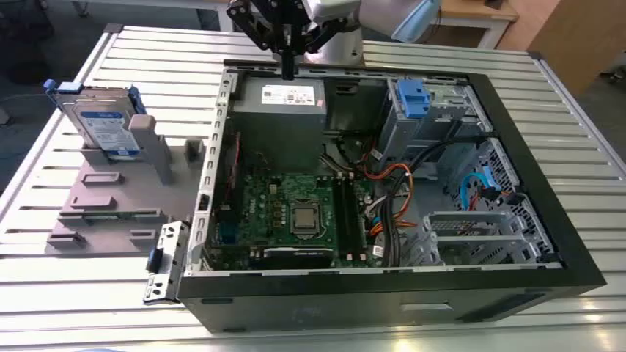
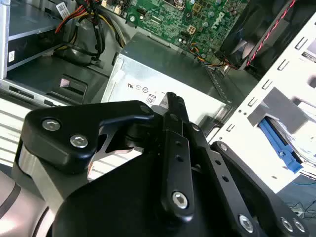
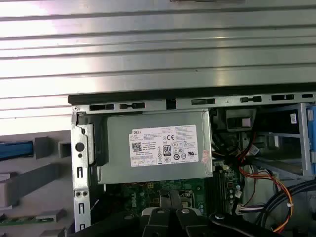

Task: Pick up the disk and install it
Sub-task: 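Reach for the disk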

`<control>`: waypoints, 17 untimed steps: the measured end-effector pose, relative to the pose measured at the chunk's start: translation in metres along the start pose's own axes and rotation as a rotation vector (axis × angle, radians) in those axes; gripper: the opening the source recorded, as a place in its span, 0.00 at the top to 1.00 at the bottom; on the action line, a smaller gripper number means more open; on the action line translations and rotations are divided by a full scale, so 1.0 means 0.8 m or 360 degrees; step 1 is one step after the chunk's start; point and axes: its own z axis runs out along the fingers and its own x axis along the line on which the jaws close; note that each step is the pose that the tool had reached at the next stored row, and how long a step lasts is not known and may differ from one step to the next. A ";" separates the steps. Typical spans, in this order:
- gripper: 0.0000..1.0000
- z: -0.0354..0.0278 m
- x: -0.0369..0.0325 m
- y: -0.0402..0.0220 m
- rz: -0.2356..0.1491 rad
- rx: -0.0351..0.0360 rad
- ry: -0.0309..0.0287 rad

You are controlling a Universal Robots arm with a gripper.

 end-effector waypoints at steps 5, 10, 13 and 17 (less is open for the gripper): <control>0.89 0.0000 0.0007 0.0000 0.0000 0.0000 -0.00001; 0.89 0.0012 0.0164 -0.0013 0.0000 0.0000 0.00000; 0.89 0.0012 0.0166 -0.0013 0.0000 0.0000 0.00000; 0.89 0.0016 0.0406 -0.0032 0.0000 0.0000 -0.00001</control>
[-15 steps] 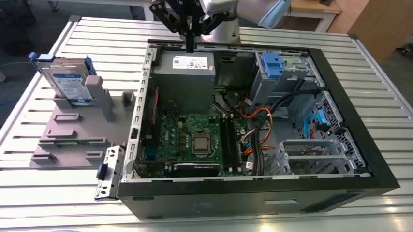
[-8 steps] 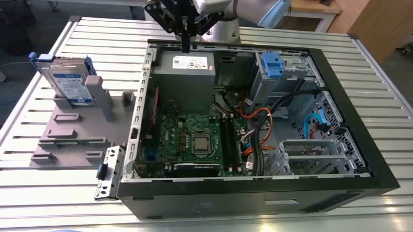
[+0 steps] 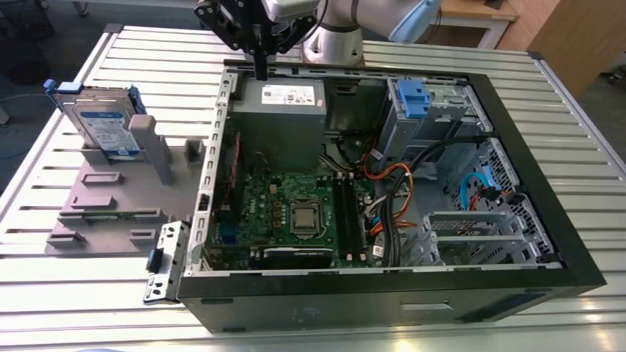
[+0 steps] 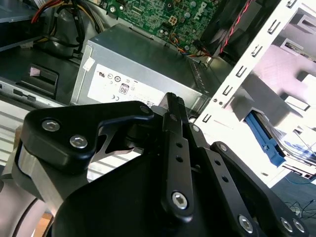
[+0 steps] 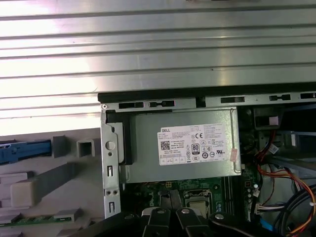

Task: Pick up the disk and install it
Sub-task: 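Reach for the disk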

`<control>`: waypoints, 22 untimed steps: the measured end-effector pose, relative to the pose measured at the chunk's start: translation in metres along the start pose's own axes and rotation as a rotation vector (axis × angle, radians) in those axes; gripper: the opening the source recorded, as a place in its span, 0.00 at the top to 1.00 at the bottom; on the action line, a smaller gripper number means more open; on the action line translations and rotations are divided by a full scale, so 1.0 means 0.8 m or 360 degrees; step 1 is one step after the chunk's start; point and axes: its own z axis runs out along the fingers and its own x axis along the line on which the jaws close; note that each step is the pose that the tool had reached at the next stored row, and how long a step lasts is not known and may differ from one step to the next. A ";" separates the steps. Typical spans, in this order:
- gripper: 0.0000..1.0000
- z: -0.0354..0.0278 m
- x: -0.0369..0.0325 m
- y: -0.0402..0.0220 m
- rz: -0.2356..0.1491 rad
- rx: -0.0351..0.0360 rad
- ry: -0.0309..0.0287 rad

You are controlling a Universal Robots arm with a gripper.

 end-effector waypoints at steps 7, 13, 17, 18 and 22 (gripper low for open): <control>0.89 0.0000 0.0011 -0.0001 0.0000 0.0000 0.00001; 0.89 0.0000 0.0028 -0.0002 0.0000 0.0000 0.00001; 0.89 0.0000 0.0038 -0.0003 0.0000 0.0000 0.00001; 0.89 0.0000 0.0040 -0.0003 0.0000 0.0000 0.00001; 0.89 -0.0001 0.0049 -0.0003 0.0000 0.0000 0.00001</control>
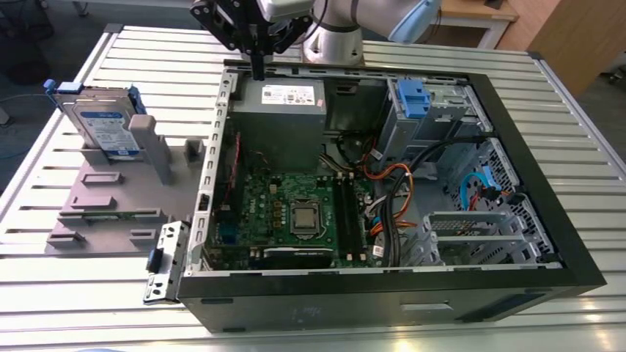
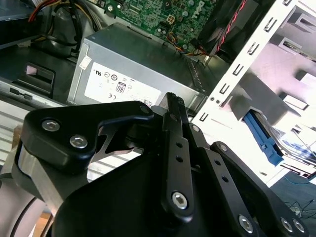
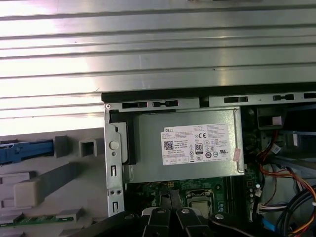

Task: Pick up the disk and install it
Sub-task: 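Reach for the disk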

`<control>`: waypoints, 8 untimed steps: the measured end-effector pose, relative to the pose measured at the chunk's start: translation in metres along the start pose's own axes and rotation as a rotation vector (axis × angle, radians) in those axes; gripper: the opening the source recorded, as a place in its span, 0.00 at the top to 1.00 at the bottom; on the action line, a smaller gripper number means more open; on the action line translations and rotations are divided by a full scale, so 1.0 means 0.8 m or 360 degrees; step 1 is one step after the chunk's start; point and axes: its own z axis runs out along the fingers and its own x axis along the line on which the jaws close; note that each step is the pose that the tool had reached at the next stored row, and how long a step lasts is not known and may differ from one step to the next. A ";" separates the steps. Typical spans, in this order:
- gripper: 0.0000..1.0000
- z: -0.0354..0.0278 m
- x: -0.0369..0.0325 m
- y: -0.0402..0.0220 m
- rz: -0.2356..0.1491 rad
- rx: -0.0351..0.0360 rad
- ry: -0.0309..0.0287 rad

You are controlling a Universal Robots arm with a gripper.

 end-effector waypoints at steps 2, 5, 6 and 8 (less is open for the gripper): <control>0.89 0.0000 0.0007 -0.0001 0.0000 0.0000 -0.00001; 0.89 0.0000 0.0017 -0.0001 0.0000 0.0000 0.00000; 0.89 0.0000 0.0021 -0.0002 0.0000 0.0000 0.00000; 0.89 -0.0001 0.0026 -0.0002 0.0000 0.0000 0.00000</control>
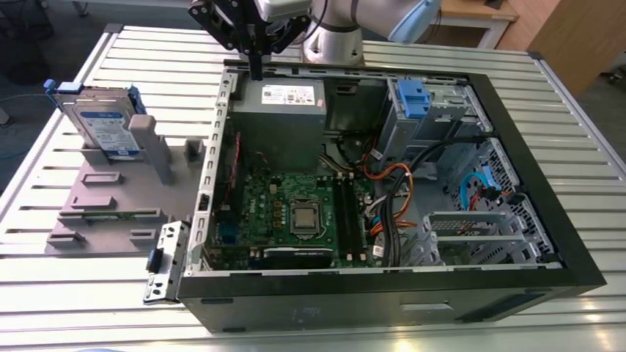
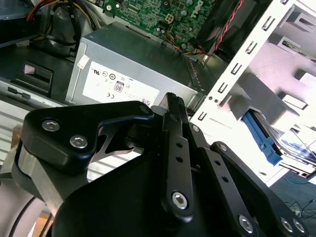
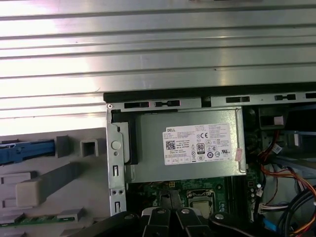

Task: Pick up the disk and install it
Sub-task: 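Reach for the disk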

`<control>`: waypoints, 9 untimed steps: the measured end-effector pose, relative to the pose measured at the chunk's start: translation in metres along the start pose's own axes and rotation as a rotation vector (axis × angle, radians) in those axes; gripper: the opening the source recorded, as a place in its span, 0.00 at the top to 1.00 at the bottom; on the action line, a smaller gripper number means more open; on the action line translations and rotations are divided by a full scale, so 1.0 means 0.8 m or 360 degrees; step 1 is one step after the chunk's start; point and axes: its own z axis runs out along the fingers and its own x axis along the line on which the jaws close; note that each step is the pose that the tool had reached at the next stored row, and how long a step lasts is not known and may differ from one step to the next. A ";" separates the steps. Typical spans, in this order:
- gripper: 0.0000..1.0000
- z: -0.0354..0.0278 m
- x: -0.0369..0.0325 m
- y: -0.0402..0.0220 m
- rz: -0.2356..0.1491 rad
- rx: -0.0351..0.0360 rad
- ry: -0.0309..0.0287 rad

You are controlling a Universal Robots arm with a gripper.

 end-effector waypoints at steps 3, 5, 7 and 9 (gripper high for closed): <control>0.89 0.0000 0.0008 -0.0001 0.0000 0.0000 0.00000; 0.89 0.0000 0.0015 -0.0001 0.0000 0.0000 0.00000; 0.89 0.0000 0.0022 -0.0002 0.0000 0.0000 0.00000; 0.89 0.0000 0.0027 -0.0002 0.0000 0.0000 0.00000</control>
